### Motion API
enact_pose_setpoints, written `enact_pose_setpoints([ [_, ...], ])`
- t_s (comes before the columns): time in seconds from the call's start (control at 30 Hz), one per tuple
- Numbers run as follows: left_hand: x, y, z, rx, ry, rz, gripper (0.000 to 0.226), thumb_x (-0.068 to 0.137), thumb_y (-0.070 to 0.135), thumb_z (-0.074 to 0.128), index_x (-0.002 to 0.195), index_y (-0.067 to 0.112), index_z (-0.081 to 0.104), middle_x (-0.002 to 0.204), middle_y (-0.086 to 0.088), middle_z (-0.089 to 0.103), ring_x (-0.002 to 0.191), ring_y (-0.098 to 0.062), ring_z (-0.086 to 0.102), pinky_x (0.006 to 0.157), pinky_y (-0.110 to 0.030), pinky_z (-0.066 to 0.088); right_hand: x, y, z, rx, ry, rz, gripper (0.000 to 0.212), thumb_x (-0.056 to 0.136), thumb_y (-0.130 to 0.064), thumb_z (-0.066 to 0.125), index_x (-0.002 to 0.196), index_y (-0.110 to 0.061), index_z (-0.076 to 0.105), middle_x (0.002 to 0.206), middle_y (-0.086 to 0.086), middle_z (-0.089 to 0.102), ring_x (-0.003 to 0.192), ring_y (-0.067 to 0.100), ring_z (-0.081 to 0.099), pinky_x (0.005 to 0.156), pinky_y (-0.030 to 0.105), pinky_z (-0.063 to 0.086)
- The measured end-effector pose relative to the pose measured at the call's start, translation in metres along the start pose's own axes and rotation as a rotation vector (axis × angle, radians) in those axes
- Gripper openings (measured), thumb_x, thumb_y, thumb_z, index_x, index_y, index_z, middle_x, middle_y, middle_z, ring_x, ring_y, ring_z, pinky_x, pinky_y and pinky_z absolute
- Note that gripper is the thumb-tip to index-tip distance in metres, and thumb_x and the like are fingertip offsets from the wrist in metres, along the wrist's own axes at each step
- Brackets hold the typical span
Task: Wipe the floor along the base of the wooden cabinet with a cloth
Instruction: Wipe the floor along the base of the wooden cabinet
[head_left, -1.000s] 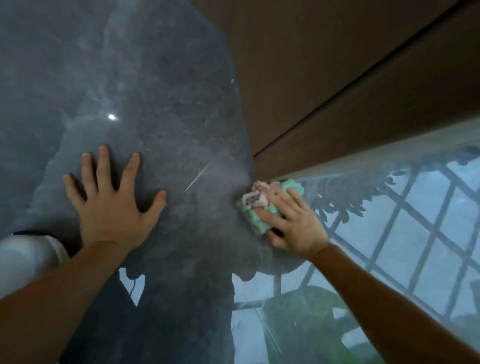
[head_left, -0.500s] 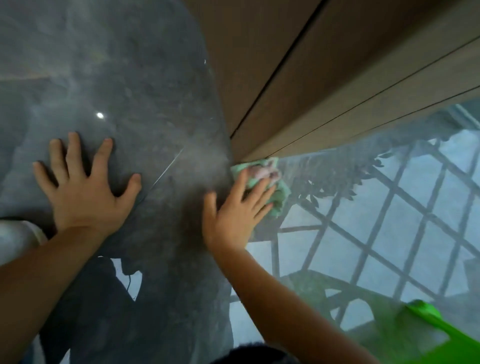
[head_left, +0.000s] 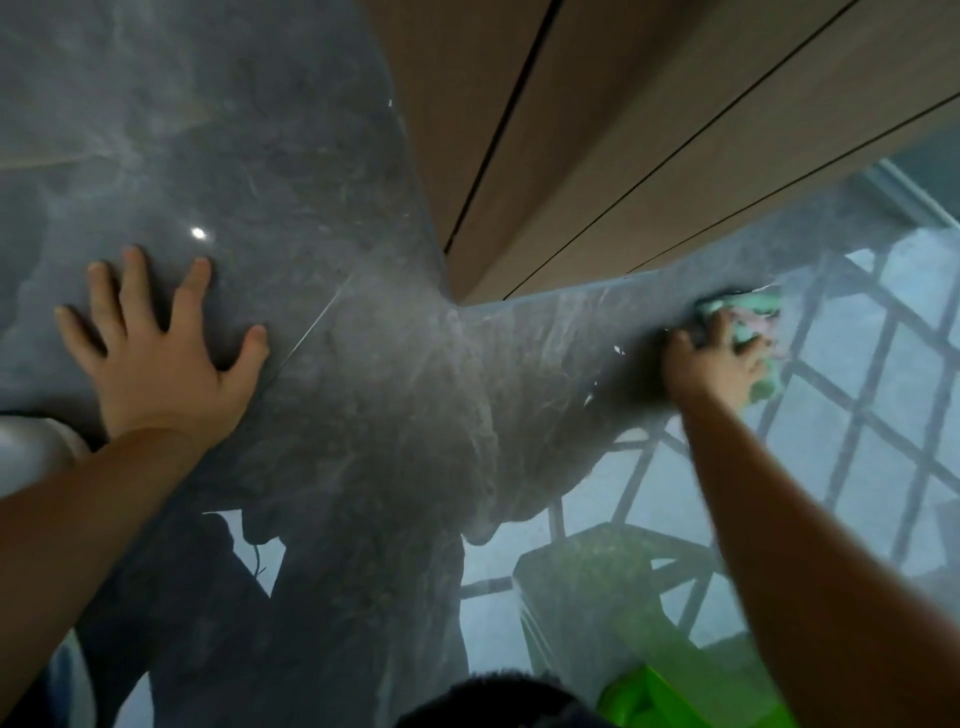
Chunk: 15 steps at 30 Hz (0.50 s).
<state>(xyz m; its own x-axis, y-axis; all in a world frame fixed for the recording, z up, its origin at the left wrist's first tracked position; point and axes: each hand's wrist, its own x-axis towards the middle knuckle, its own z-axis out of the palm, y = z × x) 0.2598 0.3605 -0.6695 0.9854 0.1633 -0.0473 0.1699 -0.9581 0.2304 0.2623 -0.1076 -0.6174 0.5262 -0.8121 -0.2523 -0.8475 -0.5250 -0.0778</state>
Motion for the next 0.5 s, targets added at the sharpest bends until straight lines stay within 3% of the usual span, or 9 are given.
enact_pose_setpoints([
  [0.07, 0.0, -0.001, 0.002, 0.013, 0.011, -0.004, 0.073, 0.088, 0.068, 0.038, 0.151, 0.034, 0.027, 0.165, -0.019, 0.016, 0.152, -0.044, 0.01, 0.118, -0.068, 0.005, -0.075, -0.024, 0.032, 0.004, 0.053, -0.171, 0.069, 0.09, -0.051, 0.047, 0.153, -0.033, 0.025, 0.164, 0.021, -0.003, 0.15, 0.043, 0.001, 0.12, 0.059, 0.006],
  [0.13, -0.002, -0.002, 0.004, 0.021, 0.016, -0.003, 0.072, 0.088, 0.068, 0.037, 0.151, 0.034, 0.026, 0.165, -0.02, 0.017, 0.152, -0.044, 0.011, 0.117, -0.067, 0.005, -0.166, -0.046, 0.06, 0.068, 0.024, -0.531, 0.07, 0.085, -0.045, 0.052, 0.15, -0.028, 0.035, 0.163, 0.024, 0.009, 0.148, 0.046, 0.01, 0.119, 0.058, 0.012],
  [0.23, -0.001, -0.003, 0.002, 0.044, -0.024, 0.0, 0.073, 0.09, 0.067, 0.034, 0.153, 0.033, 0.024, 0.165, -0.022, 0.016, 0.151, -0.046, 0.01, 0.117, -0.068, 0.003, -0.273, -0.076, 0.083, 0.127, -0.222, -1.065, 0.058, 0.077, -0.036, 0.049, 0.134, -0.031, 0.057, 0.155, 0.018, 0.037, 0.14, 0.046, 0.03, 0.116, 0.057, 0.024],
  [0.3, 0.001, -0.003, -0.003, 0.048, -0.09, -0.014, 0.074, 0.09, 0.066, 0.032, 0.155, 0.033, 0.022, 0.166, -0.023, 0.012, 0.152, -0.046, 0.006, 0.117, -0.066, -0.001, -0.289, -0.089, 0.081, 0.172, -0.351, -1.185, 0.047, 0.078, -0.029, 0.049, 0.12, -0.032, 0.069, 0.145, 0.015, 0.05, 0.133, 0.044, 0.04, 0.111, 0.052, 0.03],
  [0.4, -0.002, 0.017, -0.027, -0.057, -0.258, -0.139, 0.067, 0.092, 0.063, 0.033, 0.154, 0.038, 0.025, 0.169, -0.015, 0.005, 0.154, -0.04, -0.001, 0.12, -0.059, -0.001, -0.271, -0.104, 0.054, 0.377, -0.499, -0.99, 0.043, 0.079, -0.007, 0.055, 0.116, -0.019, 0.073, 0.126, 0.018, 0.066, 0.115, 0.041, 0.058, 0.1, 0.038, 0.043],
  [0.47, -0.021, 0.048, -0.058, -0.235, -0.418, -0.335, 0.06, 0.095, 0.061, 0.032, 0.147, 0.034, 0.044, 0.167, -0.014, 0.018, 0.153, -0.038, 0.013, 0.12, -0.053, 0.011, -0.258, -0.111, 0.024, 0.472, -0.632, -0.638, 0.049, 0.081, -0.004, 0.06, 0.129, -0.016, 0.064, 0.122, 0.016, 0.069, 0.112, 0.033, 0.064, 0.1, 0.032, 0.047],
  [0.5, -0.035, 0.067, -0.081, -0.391, -0.537, -0.47, 0.062, 0.095, 0.063, 0.03, 0.139, 0.027, 0.056, 0.161, -0.015, 0.034, 0.146, -0.039, 0.029, 0.117, -0.05, 0.023, -0.258, -0.111, 0.003, 0.514, -0.717, -0.429, 0.054, 0.082, -0.007, 0.067, 0.135, -0.017, 0.057, 0.122, 0.015, 0.068, 0.111, 0.03, 0.065, 0.1, 0.036, 0.05],
])
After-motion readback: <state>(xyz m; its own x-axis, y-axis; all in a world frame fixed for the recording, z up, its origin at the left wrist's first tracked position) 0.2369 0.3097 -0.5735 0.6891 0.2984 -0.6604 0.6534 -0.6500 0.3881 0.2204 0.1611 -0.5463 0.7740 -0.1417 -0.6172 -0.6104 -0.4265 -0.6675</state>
